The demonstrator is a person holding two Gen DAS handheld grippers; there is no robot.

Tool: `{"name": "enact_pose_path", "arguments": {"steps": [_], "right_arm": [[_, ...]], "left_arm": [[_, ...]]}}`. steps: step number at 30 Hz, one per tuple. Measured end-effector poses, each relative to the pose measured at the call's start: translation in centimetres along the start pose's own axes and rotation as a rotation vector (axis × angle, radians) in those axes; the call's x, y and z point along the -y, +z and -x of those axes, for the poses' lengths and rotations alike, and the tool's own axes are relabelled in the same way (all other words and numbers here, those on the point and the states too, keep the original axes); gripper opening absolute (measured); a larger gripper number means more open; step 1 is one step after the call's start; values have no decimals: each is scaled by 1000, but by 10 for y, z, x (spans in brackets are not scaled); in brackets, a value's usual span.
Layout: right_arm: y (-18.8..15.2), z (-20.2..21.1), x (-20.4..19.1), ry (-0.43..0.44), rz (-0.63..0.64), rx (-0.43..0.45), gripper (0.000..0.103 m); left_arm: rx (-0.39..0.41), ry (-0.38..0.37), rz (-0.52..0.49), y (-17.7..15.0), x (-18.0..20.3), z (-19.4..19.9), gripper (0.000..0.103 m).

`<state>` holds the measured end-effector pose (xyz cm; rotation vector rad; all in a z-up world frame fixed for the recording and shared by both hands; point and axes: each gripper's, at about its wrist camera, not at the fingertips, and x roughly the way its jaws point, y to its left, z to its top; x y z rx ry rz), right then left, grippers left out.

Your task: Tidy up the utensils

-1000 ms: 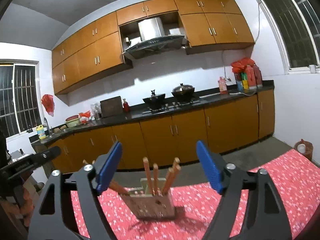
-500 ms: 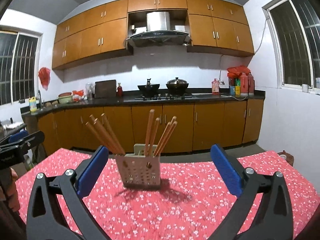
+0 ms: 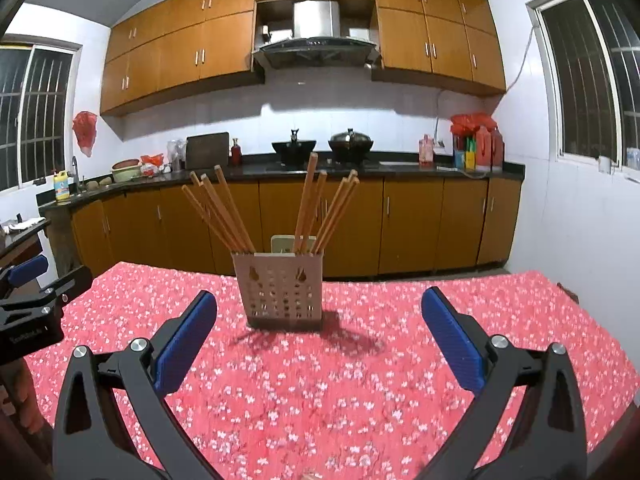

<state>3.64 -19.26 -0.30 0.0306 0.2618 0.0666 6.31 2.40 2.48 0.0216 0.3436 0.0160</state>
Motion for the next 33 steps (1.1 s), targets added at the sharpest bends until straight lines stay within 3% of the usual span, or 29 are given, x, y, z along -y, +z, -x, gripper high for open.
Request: {"name": "enact_pose_path", "arguments": {"steps": [33], "right_arm": [[-43,22,2,-75,14,-30,101]], "left_arm": [[-3,-3,-10,-51,8,17,99]]}}
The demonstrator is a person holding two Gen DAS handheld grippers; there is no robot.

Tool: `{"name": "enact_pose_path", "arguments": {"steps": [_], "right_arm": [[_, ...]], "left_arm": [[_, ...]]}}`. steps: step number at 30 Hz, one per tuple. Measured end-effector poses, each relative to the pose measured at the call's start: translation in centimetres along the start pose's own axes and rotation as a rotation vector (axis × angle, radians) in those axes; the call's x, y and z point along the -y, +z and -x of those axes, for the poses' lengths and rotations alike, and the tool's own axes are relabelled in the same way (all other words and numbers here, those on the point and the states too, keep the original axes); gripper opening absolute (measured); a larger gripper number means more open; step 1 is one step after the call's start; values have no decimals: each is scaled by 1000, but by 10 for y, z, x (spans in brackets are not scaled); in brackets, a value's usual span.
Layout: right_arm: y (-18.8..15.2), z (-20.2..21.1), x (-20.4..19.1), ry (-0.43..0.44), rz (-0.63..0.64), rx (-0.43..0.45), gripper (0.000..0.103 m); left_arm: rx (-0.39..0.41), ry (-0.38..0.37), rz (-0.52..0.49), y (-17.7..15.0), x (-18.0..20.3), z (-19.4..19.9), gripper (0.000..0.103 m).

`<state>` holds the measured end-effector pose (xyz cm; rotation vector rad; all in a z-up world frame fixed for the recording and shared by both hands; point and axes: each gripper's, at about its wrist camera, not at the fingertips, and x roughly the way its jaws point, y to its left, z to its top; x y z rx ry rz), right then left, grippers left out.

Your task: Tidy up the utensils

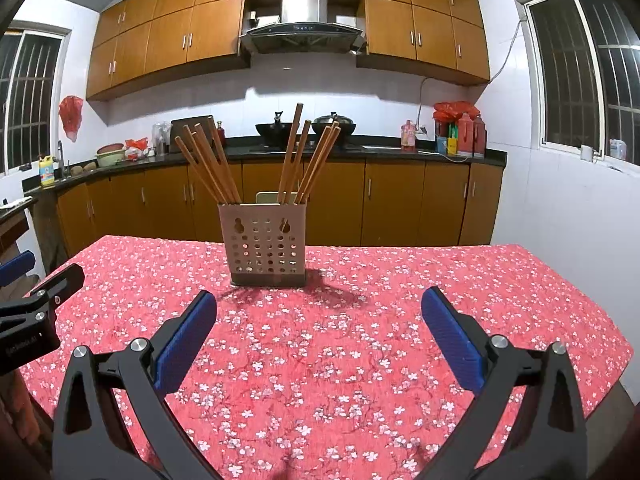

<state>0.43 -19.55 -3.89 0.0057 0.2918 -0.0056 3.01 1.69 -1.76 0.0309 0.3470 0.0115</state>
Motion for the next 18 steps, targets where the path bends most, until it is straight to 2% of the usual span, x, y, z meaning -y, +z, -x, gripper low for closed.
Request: {"name": "enact_pose_path", "arguments": {"steps": [18], "right_arm": [[-2,0,4,-6,-6,1,101]], "left_arm": [[10,-11,1,-1,3,1,99]]}}
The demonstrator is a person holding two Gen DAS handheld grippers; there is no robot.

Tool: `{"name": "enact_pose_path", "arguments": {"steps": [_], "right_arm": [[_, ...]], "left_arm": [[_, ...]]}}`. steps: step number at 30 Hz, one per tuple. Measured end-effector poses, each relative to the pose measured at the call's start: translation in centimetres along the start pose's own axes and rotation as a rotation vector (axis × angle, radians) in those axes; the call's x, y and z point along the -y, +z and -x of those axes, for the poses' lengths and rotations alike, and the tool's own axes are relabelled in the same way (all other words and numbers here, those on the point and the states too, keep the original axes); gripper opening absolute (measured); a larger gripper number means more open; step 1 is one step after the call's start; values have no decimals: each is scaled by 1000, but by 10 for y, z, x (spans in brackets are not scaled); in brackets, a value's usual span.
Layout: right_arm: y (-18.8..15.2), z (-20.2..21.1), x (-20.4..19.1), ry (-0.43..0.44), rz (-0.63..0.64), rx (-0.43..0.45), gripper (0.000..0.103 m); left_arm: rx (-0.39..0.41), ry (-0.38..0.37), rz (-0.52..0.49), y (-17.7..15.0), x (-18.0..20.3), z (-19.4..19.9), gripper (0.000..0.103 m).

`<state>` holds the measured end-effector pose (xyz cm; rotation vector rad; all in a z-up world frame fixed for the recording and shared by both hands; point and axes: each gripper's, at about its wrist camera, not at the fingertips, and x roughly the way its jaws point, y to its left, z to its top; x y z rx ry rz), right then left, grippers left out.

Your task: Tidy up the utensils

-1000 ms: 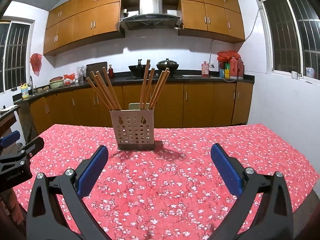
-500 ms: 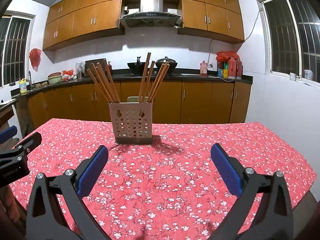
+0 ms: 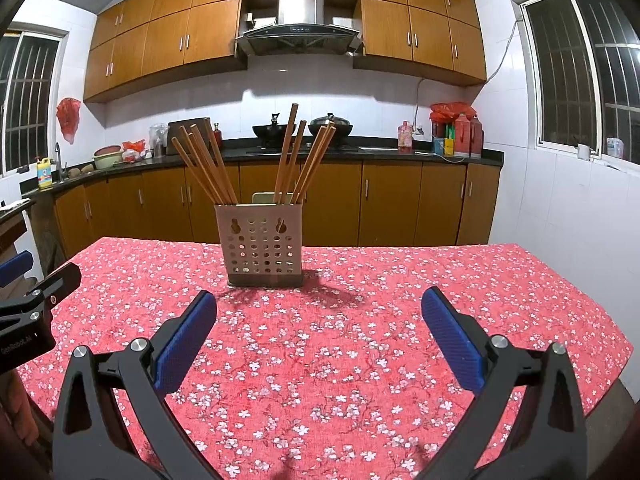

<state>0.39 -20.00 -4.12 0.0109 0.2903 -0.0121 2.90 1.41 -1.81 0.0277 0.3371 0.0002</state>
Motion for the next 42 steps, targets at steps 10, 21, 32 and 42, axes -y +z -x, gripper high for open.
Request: {"name": "enact_pose_path", "arguments": {"steps": [10,21,32,42], "right_arm": [[-1,0,1,-1,-2,-1,101],[-1,-1,2,0,-4,-3,101],[-1,-1,2,0,-5,-3,101],[-1,-1,2,0,-6,-4,101]], "left_arm": [[-2,0,1,-1,1,0,99],[-4,-1,1,-3,2,-2,99],[-6,-2,3,-2,2,-2,99],[-6,-2,3,-2,3,-2,99]]}}
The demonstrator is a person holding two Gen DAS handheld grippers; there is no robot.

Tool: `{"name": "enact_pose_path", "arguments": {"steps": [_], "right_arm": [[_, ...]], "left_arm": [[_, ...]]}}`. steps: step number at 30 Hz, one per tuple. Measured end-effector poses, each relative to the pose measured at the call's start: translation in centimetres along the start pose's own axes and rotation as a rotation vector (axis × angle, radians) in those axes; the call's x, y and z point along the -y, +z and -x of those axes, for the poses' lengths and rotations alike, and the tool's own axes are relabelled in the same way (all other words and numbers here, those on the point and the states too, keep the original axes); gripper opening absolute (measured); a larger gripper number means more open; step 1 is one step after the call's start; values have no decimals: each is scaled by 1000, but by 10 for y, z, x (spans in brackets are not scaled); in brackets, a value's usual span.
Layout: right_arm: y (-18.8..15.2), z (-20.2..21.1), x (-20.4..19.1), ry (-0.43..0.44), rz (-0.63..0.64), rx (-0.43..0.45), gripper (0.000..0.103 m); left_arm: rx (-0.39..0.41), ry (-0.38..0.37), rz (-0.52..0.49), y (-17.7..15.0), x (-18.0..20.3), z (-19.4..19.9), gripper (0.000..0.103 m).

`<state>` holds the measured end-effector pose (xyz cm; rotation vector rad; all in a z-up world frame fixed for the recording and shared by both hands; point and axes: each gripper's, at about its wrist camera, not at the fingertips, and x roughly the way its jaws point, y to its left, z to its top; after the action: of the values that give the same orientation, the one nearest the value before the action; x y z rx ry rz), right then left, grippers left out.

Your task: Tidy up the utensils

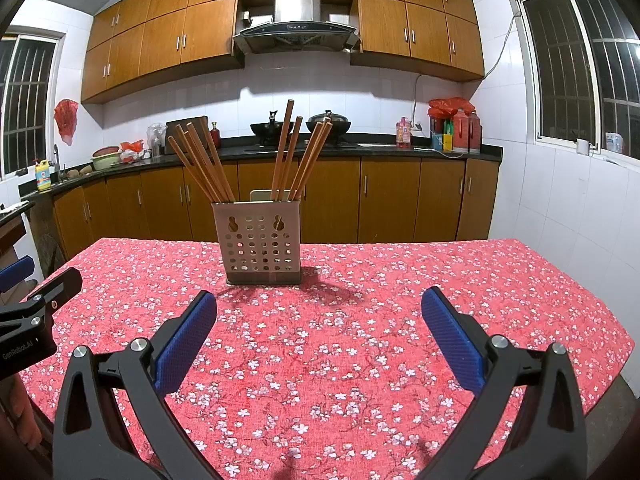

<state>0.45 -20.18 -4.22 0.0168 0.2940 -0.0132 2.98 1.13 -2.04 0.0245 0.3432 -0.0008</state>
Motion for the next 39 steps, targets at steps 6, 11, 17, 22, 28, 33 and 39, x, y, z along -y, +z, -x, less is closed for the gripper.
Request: {"name": "enact_pose_path", "arguments": {"steps": [6,11,17,22,28,33,39], "right_arm": [[0,0,0,0,1,0,101],[1,0,0,0,0,-1,101],[0,0,0,0,0,-1,101],[0,0,-1,0,0,-2,101],[0,0,-1,0,-1,-3,101],[-3,-1,-1,1,0,-5,101],[-4,-1,-2,1,-1,-6,101]], "left_arm": [[0,0,0,0,0,0,99],[-1,0,0,0,0,0,99],[-2,0,1,1,0,0,99],[-2,-1,0,1,0,0,99],[-3,-3,-1,-1,1,1,99],[-4,-4,0,-2,2,1,99],[-12,-6,0,-6,5,3,99]]}}
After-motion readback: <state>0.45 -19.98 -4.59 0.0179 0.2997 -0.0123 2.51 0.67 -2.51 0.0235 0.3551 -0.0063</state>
